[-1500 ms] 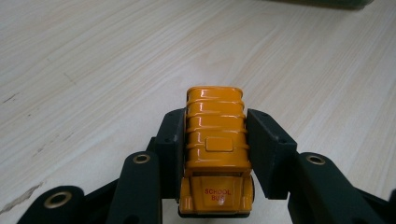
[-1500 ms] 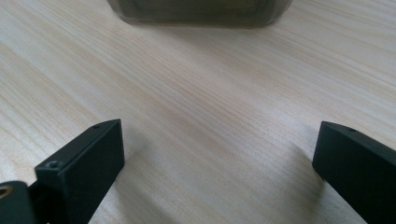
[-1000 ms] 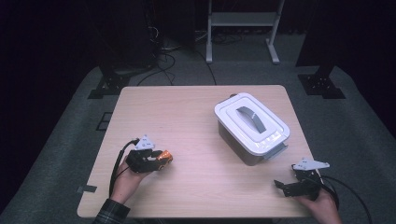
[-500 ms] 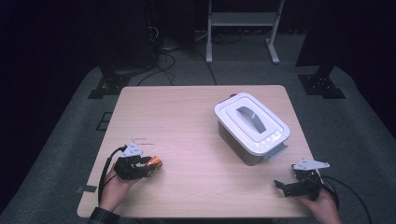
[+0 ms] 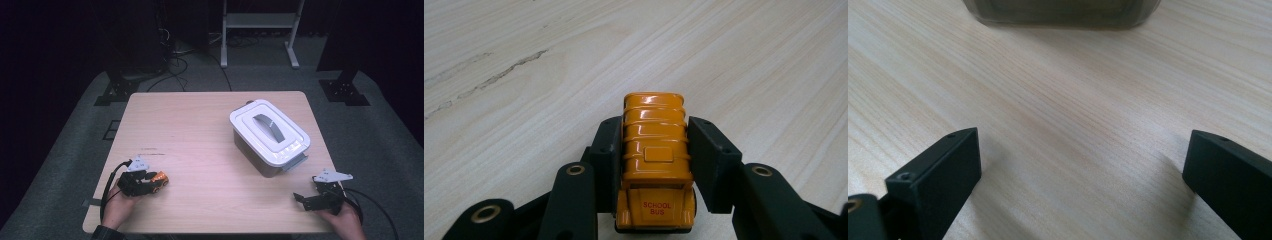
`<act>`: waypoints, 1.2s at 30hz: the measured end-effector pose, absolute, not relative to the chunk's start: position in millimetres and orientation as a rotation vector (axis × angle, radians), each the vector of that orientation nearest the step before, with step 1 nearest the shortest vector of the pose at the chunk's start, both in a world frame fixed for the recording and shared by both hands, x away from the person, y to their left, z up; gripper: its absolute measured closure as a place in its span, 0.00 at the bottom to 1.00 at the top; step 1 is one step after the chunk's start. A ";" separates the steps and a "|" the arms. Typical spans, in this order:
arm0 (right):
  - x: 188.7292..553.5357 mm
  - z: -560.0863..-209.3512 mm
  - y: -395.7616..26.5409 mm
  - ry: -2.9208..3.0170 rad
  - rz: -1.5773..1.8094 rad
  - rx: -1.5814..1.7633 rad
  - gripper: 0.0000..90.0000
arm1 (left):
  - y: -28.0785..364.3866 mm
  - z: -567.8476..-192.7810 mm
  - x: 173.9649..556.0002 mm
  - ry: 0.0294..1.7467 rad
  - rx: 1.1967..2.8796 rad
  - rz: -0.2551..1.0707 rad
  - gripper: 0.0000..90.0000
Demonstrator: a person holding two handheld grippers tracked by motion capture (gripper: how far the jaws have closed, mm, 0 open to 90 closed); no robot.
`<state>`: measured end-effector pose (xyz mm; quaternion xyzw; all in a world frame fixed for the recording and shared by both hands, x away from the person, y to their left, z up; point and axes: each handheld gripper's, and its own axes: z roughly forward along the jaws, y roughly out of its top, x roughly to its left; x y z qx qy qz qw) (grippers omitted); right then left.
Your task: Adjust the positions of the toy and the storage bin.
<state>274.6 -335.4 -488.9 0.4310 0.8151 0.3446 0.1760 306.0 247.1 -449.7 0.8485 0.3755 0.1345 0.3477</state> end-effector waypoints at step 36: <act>274.6 -488.9 -335.4 2.309 0.976 1.221 0.01 | 229.2 -442.6 301.4 0.916 2.105 0.321 0.40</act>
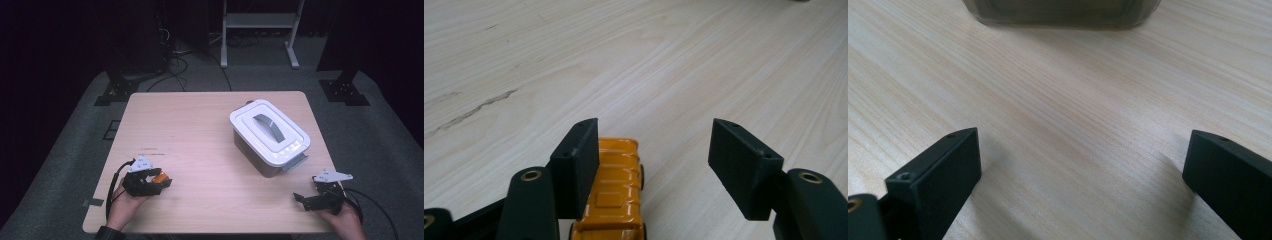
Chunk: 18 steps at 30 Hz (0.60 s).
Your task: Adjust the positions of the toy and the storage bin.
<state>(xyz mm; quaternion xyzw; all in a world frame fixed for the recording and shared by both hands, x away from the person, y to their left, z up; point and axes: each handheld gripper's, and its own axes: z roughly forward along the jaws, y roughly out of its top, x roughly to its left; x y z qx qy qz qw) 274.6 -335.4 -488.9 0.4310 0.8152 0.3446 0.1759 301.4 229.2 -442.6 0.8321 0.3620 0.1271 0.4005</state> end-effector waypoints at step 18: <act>274.6 -488.9 -335.3 2.308 0.977 1.222 0.01 | 180.1 -450.8 294.9 0.800 2.168 0.305 0.20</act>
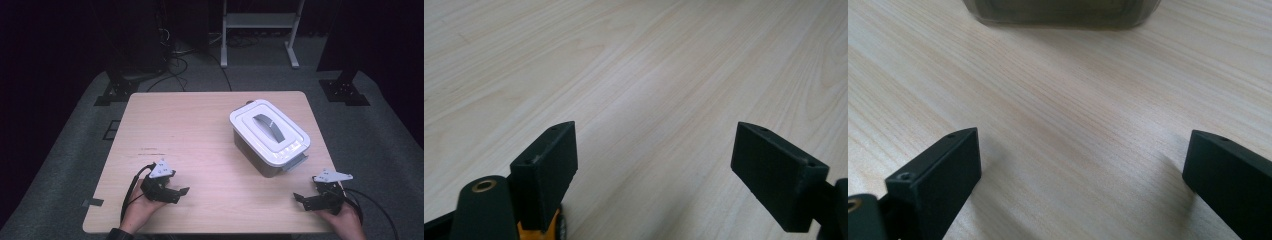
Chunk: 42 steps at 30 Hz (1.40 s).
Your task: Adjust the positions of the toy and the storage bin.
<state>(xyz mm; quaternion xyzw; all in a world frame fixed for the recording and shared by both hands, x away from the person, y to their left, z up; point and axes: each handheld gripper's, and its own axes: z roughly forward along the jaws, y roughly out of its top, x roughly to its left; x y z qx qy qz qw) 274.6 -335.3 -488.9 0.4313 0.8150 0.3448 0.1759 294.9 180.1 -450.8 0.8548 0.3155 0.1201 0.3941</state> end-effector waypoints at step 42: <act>261.5 -404.3 -345.7 2.207 1.132 1.240 0.01 | 150.1 -484.8 293.4 0.726 2.260 0.320 0.00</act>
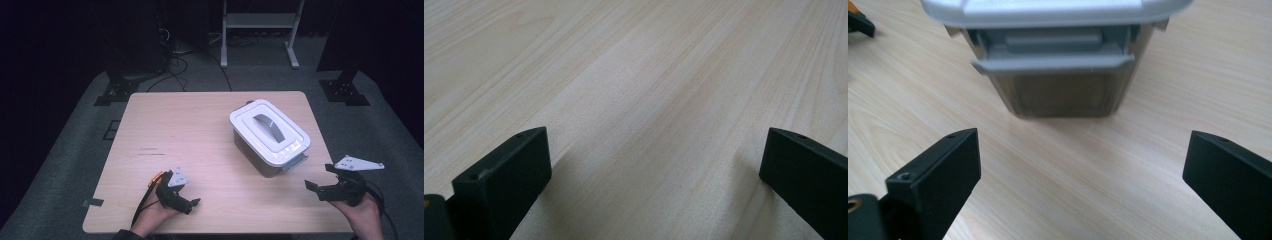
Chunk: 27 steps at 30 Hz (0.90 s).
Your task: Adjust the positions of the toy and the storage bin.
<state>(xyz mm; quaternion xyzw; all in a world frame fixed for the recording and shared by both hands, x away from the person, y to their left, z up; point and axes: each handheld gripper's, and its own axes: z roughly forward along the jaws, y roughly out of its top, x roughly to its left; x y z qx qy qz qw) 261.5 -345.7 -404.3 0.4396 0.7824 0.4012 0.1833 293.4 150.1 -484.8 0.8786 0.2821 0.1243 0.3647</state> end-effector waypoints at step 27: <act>289.9 -346.6 -297.4 2.284 1.270 1.046 1.00 | 150.1 -484.9 293.4 0.725 2.259 0.320 0.00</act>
